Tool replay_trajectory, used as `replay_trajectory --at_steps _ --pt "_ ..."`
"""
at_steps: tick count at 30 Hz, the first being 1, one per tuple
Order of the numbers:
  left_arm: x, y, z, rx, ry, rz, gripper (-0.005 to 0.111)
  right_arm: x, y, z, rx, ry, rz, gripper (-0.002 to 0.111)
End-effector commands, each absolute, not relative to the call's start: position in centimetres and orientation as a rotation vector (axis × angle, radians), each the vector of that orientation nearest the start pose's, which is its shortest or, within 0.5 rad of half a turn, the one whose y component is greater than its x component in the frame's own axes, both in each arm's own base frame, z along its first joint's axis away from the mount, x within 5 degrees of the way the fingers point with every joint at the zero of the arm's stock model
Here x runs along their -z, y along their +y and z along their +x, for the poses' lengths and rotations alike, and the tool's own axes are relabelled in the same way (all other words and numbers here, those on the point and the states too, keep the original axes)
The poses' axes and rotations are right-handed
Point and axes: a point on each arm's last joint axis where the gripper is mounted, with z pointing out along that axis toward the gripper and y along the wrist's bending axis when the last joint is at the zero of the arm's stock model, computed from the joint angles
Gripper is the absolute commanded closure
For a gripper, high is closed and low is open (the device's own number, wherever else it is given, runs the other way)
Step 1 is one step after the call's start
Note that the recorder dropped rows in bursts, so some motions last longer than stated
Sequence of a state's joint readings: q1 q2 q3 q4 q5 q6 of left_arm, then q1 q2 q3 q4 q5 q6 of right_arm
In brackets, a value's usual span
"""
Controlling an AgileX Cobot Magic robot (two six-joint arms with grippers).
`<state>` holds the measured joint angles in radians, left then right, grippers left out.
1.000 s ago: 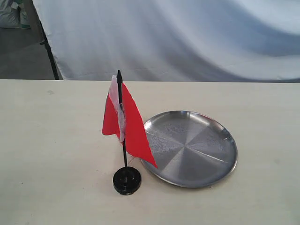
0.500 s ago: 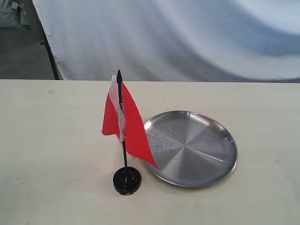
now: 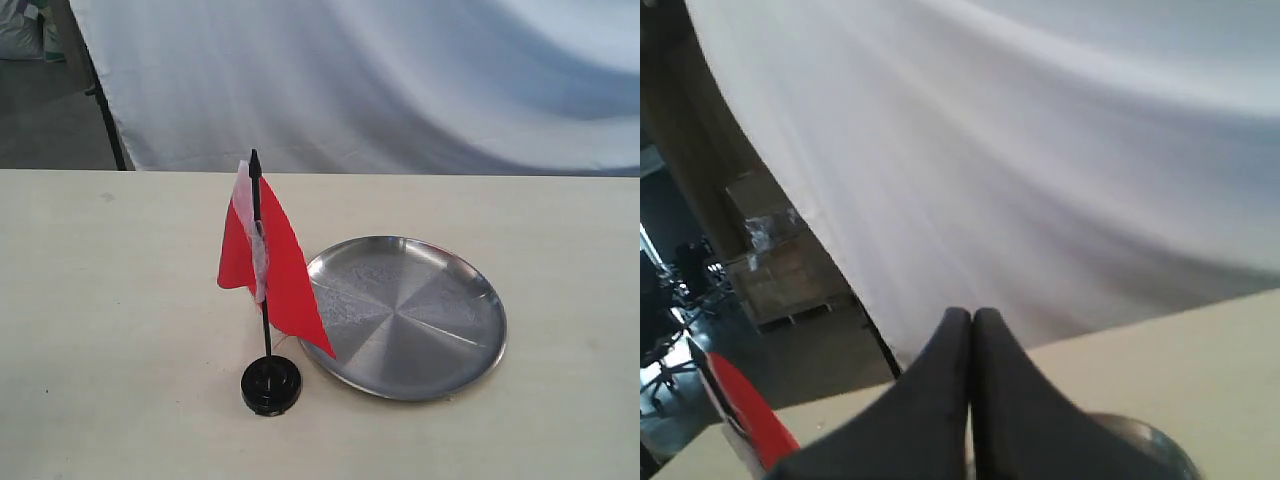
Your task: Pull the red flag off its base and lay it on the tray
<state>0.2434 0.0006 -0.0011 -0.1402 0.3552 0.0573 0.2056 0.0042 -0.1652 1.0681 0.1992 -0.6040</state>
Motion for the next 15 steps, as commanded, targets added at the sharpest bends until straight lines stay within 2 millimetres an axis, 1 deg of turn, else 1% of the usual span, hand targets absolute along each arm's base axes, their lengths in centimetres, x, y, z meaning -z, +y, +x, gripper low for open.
replay_trajectory --at_steps 1,3,5,8,9,12,15 --pt "-18.1 0.9 5.3 -0.08 1.818 -0.256 0.107 -29.3 2.8 2.8 -0.674 1.394 -0.062 0.108" --pt "-18.1 0.9 5.3 -0.08 1.818 -0.256 0.107 -30.6 3.1 3.1 -0.669 1.418 -0.107 0.108" --pt "-18.1 0.9 5.3 -0.08 1.818 -0.256 0.107 -31.8 3.5 3.9 -0.681 1.457 -0.119 0.108" --pt "-18.1 0.9 5.3 -0.08 1.818 -0.256 0.107 -33.1 4.2 5.9 -0.687 1.55 -0.16 0.108" --pt "-18.1 0.9 5.3 -0.08 1.818 -0.256 0.107 -33.3 4.6 6.7 -0.692 1.596 -0.183 0.108" --pt "-18.1 0.9 5.3 -0.08 1.818 -0.256 0.107 -32.8 5.8 9.7 -0.715 1.758 -0.246 0.108" --pt "-18.1 0.9 5.3 -0.08 1.818 -0.256 0.107 -31.2 6.8 12.7 -0.736 1.91 -0.302 0.108"
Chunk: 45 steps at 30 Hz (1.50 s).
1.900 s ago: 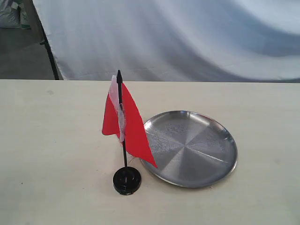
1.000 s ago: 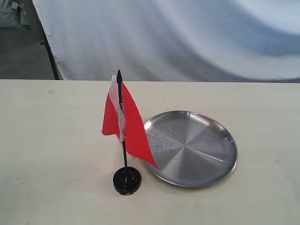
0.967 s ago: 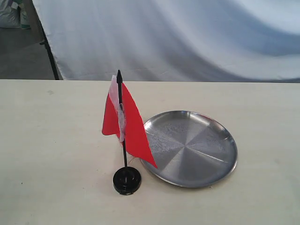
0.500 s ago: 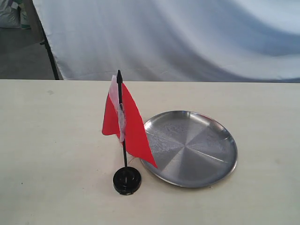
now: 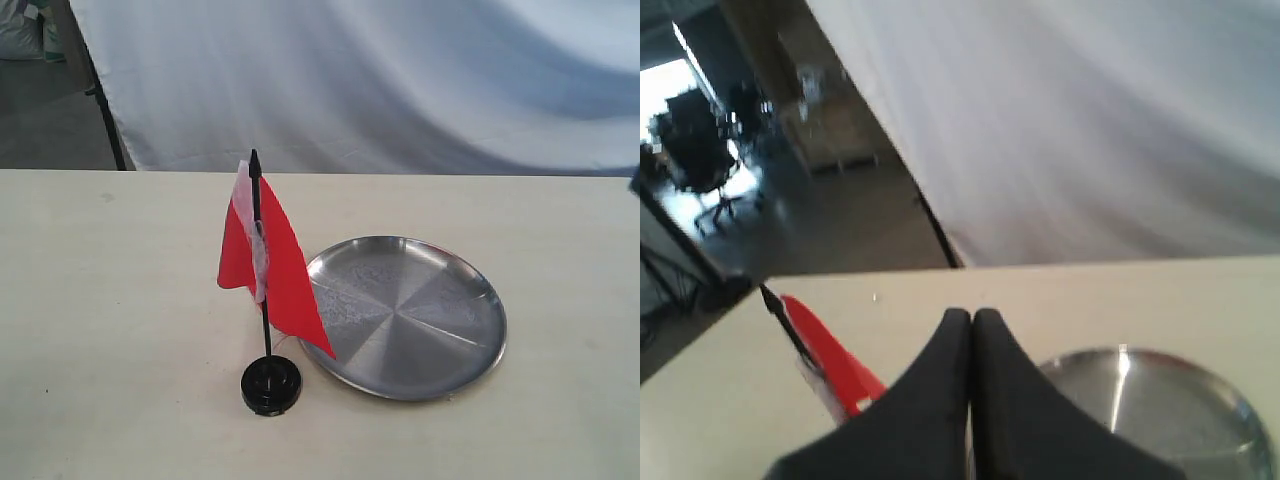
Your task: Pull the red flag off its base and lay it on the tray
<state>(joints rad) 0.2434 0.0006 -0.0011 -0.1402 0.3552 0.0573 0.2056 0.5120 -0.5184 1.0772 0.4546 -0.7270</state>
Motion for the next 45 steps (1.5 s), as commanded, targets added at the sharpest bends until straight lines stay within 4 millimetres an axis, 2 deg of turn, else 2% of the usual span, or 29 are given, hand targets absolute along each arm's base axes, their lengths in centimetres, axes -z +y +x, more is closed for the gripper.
replay_trajectory --at_steps 1,4,7,10,12,18,22,24,27,32,35,42,45 --pt "-18.1 0.9 5.3 -0.08 1.818 -0.256 0.107 -30.7 7.1 13.4 -0.748 1.945 -0.323 0.108" --pt "-18.1 0.9 5.3 -0.08 1.818 -0.256 0.107 -28.6 8.3 15.7 -0.811 2.038 -0.41 0.108" --pt "-18.1 0.9 5.3 -0.08 1.818 -0.256 0.107 -26.4 9.7 17.4 -0.898 2.05 -0.621 0.108" --pt "-18.1 0.9 5.3 -0.078 1.818 -0.257 0.107 -24.9 11.1 17.9 -1.079 1.984 -0.825 0.108" --pt "-18.1 0.9 5.3 -0.078 1.818 -0.257 0.107 -23.7 12.2 18.2 -1.141 1.949 -0.93 0.108" --pt "-18.1 0.9 5.3 -0.078 1.818 -0.257 0.107 -19.2 16.2 18.7 -1.083 1.978 -1.107 0.108" --pt "-18.1 0.9 5.3 -0.078 1.818 -0.257 0.107 -17.2 18.5 18.2 -1.072 1.917 -1.229 0.108" --pt "-18.1 0.9 5.3 -0.078 1.818 -0.257 0.107 -16.7 19.5 18.1 -1.063 1.869 -1.318 0.108" --pt "-18.1 0.9 5.3 -0.078 1.818 -0.257 0.107 -16.3 20.7 18.7 -1.076 1.864 -1.343 0.108" --pt "-18.1 0.9 5.3 -0.076 1.818 -0.259 0.107 -15.8 21.9 20.0 -1.128 1.94 -1.277 0.107" --pt "-18.1 0.9 5.3 -0.076 1.818 -0.259 0.107 -15.5 22.5 20.8 -1.137 1.956 -1.26 0.099" --pt "-18.1 0.9 5.3 -0.076 1.818 -0.259 0.107 -14.0 23.4 22.2 -1.149 1.995 -1.25 0.055" --pt "-18.1 0.9 5.3 -0.076 1.818 -0.259 0.107 -13.0 23.9 22.9 -1.119 1.955 -1.309 0.051"
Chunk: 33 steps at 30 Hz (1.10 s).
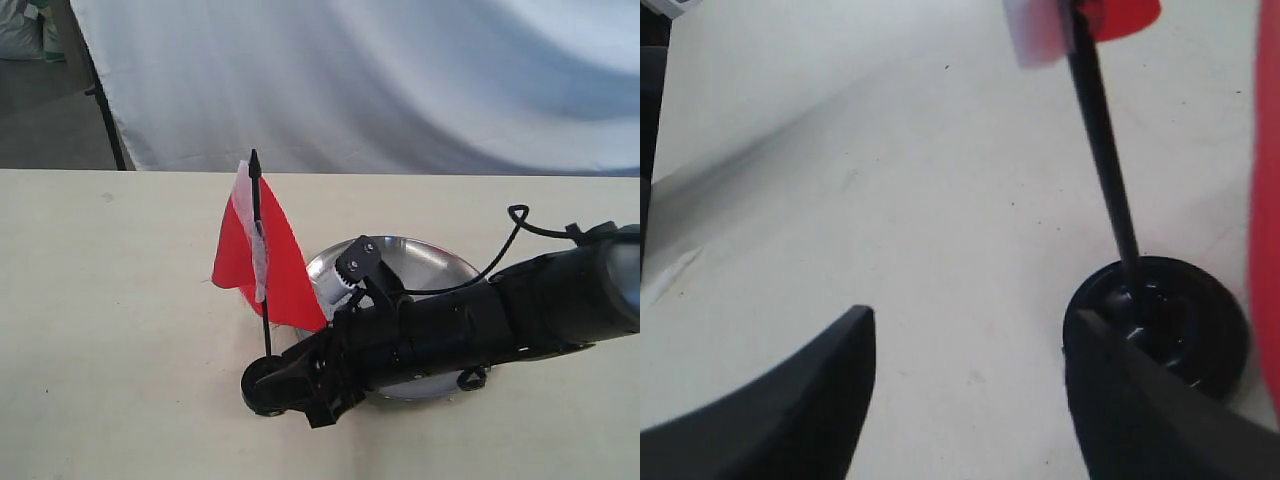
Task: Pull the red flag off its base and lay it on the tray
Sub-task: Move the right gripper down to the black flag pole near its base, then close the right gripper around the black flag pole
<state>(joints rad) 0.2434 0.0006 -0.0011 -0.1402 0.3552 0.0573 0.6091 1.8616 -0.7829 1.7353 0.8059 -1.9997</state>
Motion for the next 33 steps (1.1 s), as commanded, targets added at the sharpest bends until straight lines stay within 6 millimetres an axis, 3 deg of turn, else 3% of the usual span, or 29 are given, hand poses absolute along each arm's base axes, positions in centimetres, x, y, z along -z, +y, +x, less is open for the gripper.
replay_trajectory --at_steps 1,6,14,20,29,33 --pt "-18.1 0.9 5.3 -0.076 1.818 -0.259 0.107 -12.4 24.0 23.1 -1.095 1.92 -1.359 0.051" --pt "-18.1 0.9 5.3 -0.076 1.818 -0.259 0.107 -11.1 24.6 24.4 -1.051 1.954 -1.358 0.051" --pt "-18.1 0.9 5.3 -0.076 1.818 -0.259 0.107 -12.8 25.8 26.8 -0.961 1.887 -1.34 0.051" --pt "-18.1 0.9 5.3 -0.076 1.818 -0.259 0.107 -13.3 26.2 27.2 -0.959 1.862 -1.338 0.072" --pt "-18.1 0.9 5.3 -0.078 1.818 -0.257 0.107 -13.2 26.2 27.2 -0.959 1.865 -1.338 0.073" --pt "-18.1 0.9 5.3 -0.078 1.818 -0.257 0.107 -13.2 26.4 27.0 -0.968 1.862 -1.346 0.086"
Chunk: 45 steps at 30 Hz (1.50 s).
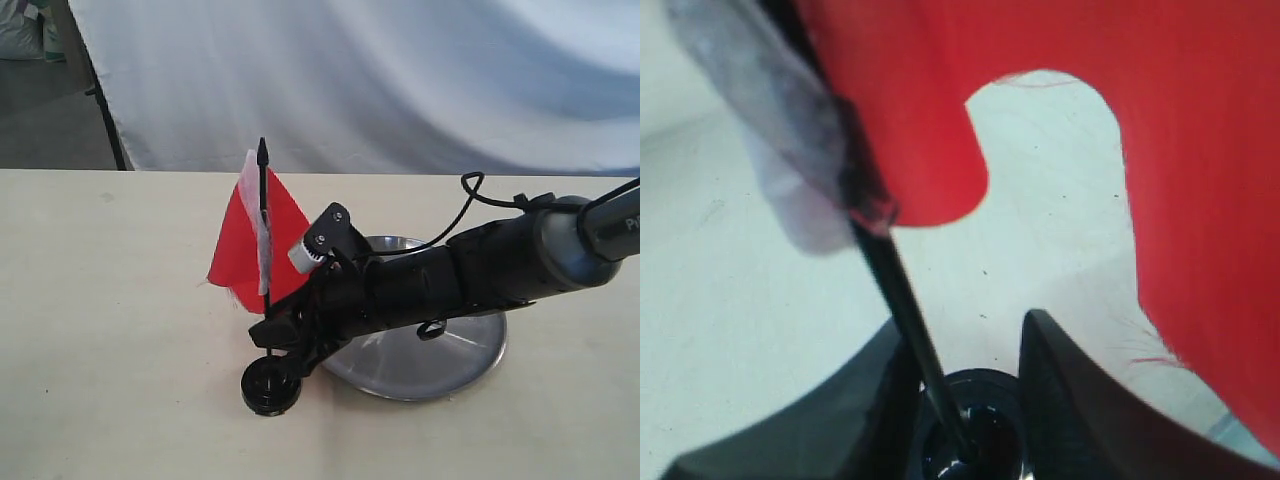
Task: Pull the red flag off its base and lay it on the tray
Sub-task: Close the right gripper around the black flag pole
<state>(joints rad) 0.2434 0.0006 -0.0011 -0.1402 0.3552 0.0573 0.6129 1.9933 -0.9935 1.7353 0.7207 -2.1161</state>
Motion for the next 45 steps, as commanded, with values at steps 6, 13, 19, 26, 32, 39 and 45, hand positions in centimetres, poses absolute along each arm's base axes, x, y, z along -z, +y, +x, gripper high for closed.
replay_trajectory --at_steps 6,13,19,26,32,39,45 --pt "-18.1 0.9 5.3 -0.078 1.818 -0.257 0.107 -13.2 27.1 26.3 -0.982 1.848 -1.373 0.106" --pt "-18.1 0.9 5.3 -0.078 1.818 -0.257 0.107 -13.2 27.3 26.1 -0.991 1.855 -1.37 0.109" --pt "-18.1 0.9 5.3 -0.078 1.818 -0.257 0.107 -13.5 27.5 25.8 -1.049 1.824 -1.376 0.109" --pt "-18.1 0.9 5.3 -0.078 1.818 -0.257 0.107 -13.0 27.2 25.3 -1.049 1.863 -1.449 0.109" --pt "-18.1 0.9 5.3 -0.078 1.818 -0.257 0.107 -13.0 27.2 25.3 -1.042 1.852 -1.468 0.109" --pt "-18.1 0.9 5.3 -0.078 1.818 -0.257 0.107 -13.0 27.4 24.4 -1.078 1.792 -1.562 0.109" --pt "-18.1 0.9 5.3 -0.078 1.818 -0.257 0.107 -13.0 27.5 24.3 -1.077 1.788 -1.574 0.109"
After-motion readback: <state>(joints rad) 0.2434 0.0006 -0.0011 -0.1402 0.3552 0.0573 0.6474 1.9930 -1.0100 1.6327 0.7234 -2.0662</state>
